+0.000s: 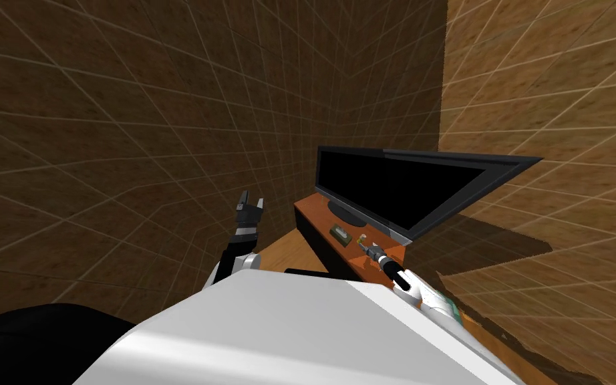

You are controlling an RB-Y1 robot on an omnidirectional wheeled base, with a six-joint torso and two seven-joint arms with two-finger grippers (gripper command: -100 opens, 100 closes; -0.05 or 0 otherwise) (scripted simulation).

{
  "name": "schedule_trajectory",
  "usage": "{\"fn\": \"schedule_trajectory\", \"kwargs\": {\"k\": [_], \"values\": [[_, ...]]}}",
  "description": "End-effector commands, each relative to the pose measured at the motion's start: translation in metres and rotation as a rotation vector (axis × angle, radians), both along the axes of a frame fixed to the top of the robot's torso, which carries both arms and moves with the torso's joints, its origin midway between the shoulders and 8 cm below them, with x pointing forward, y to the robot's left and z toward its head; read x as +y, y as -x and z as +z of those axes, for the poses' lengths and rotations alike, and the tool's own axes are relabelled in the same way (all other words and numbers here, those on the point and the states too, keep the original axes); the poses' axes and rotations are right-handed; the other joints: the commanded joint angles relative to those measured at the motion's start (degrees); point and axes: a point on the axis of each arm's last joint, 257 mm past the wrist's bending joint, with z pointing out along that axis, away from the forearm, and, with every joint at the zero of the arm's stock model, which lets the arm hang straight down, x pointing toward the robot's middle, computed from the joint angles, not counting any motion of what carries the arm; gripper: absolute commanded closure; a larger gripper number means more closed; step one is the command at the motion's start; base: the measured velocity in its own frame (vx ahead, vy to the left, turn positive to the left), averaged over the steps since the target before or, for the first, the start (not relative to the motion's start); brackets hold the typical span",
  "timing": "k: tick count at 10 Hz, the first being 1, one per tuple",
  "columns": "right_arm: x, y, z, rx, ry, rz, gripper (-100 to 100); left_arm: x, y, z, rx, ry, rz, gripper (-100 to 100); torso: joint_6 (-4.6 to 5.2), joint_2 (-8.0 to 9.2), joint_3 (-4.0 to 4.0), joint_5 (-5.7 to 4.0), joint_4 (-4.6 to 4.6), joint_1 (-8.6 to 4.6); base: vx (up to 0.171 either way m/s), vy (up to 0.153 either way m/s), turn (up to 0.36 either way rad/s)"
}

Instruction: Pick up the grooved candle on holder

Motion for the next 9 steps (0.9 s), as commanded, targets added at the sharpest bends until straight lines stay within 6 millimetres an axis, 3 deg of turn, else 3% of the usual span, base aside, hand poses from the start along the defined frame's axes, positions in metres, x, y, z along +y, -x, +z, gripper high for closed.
{"fn": "schedule_trajectory", "kwargs": {"k": [1, 4, 7, 9], "values": [[-0.016, 0.01, -0.012, 0.05, 0.064, 0.019, -100, 0.0, 0.0, 0.0, 0.0, 0.0, 0.0, 0, 0.0, 0.0, 0.0, 0.0, 0.0, 0.0, 0.061, 0.025, 0.075], [-0.052, 0.038, -0.034, 0.15, 0.169, 0.034, -100, 0.0, 0.0, 0.0, 0.0, 0.0, 0.0, 0, 0.0, -0.06, -0.04, 0.0, -0.01, -0.01, 0.072, 0.027, 0.114], [-0.069, 0.052, -0.042, 0.196, 0.217, 0.043, -100, 0.0, 0.0, 0.0, 0.0, 0.0, 0.0, 0, -0.01, 0.0, 0.0, 0.01, 0.0, 0.02, 0.05, 0.024, 0.061], [-0.098, 0.076, -0.052, 0.274, 0.298, 0.064, -100, 0.0, 0.0, 0.0, 0.0, 0.0, 0.0, 0, -0.01, 0.01, 0.01, 0.01, 0.01, 0.04, 0.063, 0.034, 0.106]]}}
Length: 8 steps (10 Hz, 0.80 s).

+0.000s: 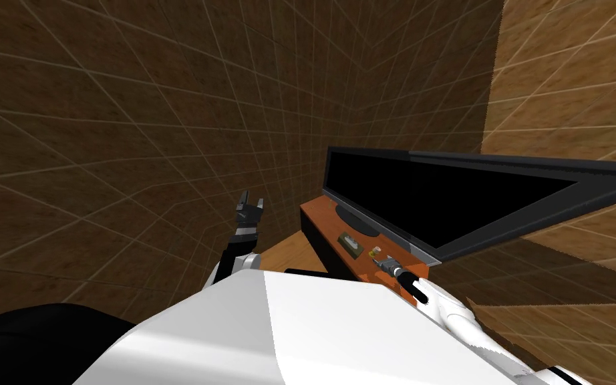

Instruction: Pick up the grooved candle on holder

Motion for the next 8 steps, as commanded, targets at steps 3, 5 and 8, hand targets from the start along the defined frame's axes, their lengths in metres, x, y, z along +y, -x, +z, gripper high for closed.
{"fn": "schedule_trajectory", "kwargs": {"k": [3, 5, 8], "values": [[-0.041, 0.038, -0.01, 0.116, 0.112, 0.03, -100, 0.0, 0.0, 0.0, 0.0, 0.0, 0.0, 0, 0.02, -0.02, -0.02, 0.03, -0.01, 0.06, 0.077, 0.05, 0.076], [-0.054, 0.054, -0.015, 0.164, 0.15, 0.046, -100, 0.0, 0.0, 0.0, 0.0, 0.0, 0.0, 0, 0.0, 0.01, 0.0, 0.02, 0.0, 0.06, 0.081, 0.052, 0.075], [-0.04, 0.046, -0.022, 0.148, 0.138, 0.036, -100, 0.0, 0.0, 0.0, 0.0, 0.0, 0.0, 0, 0.02, 0.2, 0.11, -0.01, 0.04, -0.05, 0.01, 0.004, 0.022]]}}
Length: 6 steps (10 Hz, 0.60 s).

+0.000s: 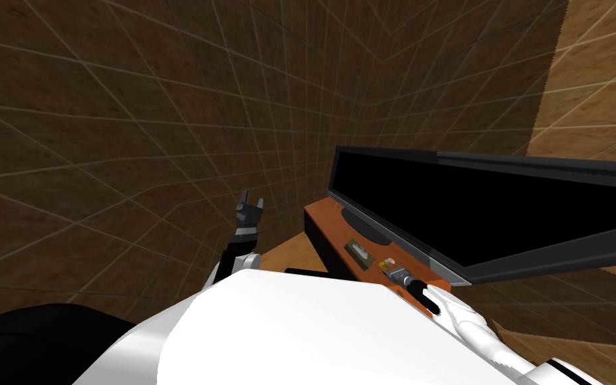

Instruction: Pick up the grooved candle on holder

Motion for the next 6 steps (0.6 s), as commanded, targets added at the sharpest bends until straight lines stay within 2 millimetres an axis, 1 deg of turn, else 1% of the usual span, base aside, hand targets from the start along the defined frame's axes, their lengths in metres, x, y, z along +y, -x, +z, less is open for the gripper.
{"fn": "schedule_trajectory", "kwargs": {"k": [1, 2, 3, 4, 6], "values": [[0.0084, -0.003, -0.0068, -0.001, 0.002, -0.006, -100, 0.0, 0.0, 0.0, 0.0, 0.0, 0.0, 0, 0.0, 0.0, 0.0, 0.0, 0.0, 0.0, -0.023, -0.026, 0.079], [0.0165, -0.0055, -0.0122, -0.002, 0.002, -0.01, -100, 0.0, 0.0, 0.0, 0.0, 0.0, 0.0, 0, 0.01, 0.04, 0.03, -0.01, 0.01, -0.03, -0.033, -0.037, 0.113], [0.0131, -0.0036, -0.0104, -0.002, 0.0, -0.009, -100, 0.0, 0.0, 0.0, 0.0, 0.0, 0.0, 0, 0.0, 0.08, 0.05, -0.02, 0.02, -0.08, -0.015, -0.015, 0.042], [0.0136, -0.0039, -0.011, -0.001, 0.001, -0.008, 100, 0.0, 0.0, 0.0, 0.0, 0.0, 0.0, 0, 0.03, 0.05, 0.03, 0.0, 0.01, -0.02, 0.0, 0.0, 0.0], [0.0081, -0.0051, -0.0077, -0.004, 0.01, -0.013, 100, 0.0, 0.0, 0.0, 0.0, 0.0, 0.0, 0, -0.05, -0.03, -0.06, -0.26, -0.1, 0.07, 0.0, 0.0, 0.0]]}}
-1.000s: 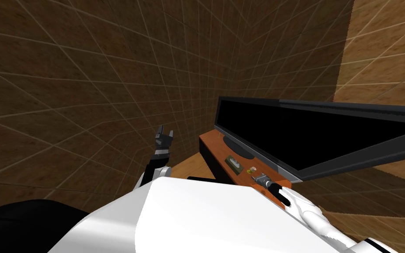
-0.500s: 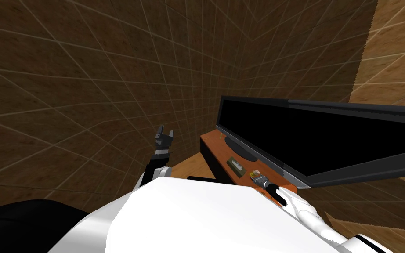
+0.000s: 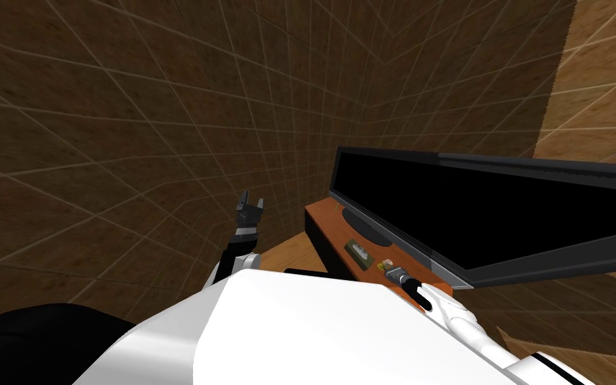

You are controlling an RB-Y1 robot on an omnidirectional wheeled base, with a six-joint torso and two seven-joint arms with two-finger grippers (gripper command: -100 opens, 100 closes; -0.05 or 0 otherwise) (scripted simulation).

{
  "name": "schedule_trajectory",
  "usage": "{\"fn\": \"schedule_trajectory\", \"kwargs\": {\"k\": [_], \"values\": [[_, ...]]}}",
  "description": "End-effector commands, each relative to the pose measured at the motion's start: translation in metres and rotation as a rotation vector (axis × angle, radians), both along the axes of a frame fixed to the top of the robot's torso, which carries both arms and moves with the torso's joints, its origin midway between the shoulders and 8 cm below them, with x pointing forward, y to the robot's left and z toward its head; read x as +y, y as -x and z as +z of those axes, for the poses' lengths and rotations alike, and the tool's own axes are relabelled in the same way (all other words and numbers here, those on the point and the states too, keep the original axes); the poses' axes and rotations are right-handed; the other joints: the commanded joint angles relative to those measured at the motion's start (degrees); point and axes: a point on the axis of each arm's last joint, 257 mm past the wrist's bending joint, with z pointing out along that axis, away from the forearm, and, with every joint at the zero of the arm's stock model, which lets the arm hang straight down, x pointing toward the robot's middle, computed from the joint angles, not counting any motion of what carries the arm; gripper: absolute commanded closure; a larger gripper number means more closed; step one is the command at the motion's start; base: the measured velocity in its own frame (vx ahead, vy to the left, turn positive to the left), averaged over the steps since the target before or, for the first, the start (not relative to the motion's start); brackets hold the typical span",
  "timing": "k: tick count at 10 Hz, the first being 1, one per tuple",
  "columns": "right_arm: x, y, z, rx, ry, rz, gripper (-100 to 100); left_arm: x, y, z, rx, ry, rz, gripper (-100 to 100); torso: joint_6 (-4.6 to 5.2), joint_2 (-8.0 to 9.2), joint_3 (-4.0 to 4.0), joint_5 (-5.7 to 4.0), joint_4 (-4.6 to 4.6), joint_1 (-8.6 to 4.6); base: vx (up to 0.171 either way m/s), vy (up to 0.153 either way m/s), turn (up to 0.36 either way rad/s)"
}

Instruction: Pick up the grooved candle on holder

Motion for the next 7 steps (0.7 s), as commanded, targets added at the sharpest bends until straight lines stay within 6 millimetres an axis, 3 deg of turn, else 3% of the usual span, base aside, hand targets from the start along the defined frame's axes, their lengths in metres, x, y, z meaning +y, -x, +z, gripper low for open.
{"fn": "schedule_trajectory", "kwargs": {"k": [1, 2, 3, 4, 6, 7], "values": [[0.0, 0.0, 0.0, 0.0, 0.0, 0.0, 100, 0.0, 0.0, 0.0, 0.0, 0.0, 0.0, 0, 0.0, 0.0, 0.0, 0.0, 0.0, 0.0, 0.0, 0.0, 0.0], [0.0, 0.0, 0.0, 0.0, 0.0, 0.0, 100, 0.0, 0.0, 0.0, 0.0, 0.0, 0.0, 0, 0.0, -0.01, -0.01, -0.01, -0.01, -0.02, 0.0, 0.0, 0.0], [0.0, 0.0, 0.0, 0.0, 0.0, 0.0, 0, 0.0, 0.0, 0.0, 0.0, 0.0, 0.0, 0, 0.0, -0.02, -0.02, -0.01, -0.01, -0.03, 0.0, 0.0, 0.0], [-0.008, 0.005, 0.007, 0.004, -0.007, 0.01, 100, 0.0, 0.0, 0.0, 0.0, 0.0, 0.0, 0, 0.0, -0.03, -0.02, -0.02, -0.01, -0.03, 0.034, 0.029, -0.141], [-0.012, 0.006, 0.01, 0.005, -0.002, 0.012, 100, 0.0, 0.0, 0.0, 0.0, 0.0, 0.0, 0, 0.08, -0.08, -0.06, 0.04, -0.04, 0.1, 0.022, 0.032, -0.088], [-0.013, 0.007, 0.011, 0.006, -0.004, 0.01, 0, 0.0, 0.0, 0.0, 0.0, 0.0, 0.0, 0, -0.01, -0.06, -0.04, -0.02, -0.02, 0.04, 0.0, 0.0, 0.0]]}}
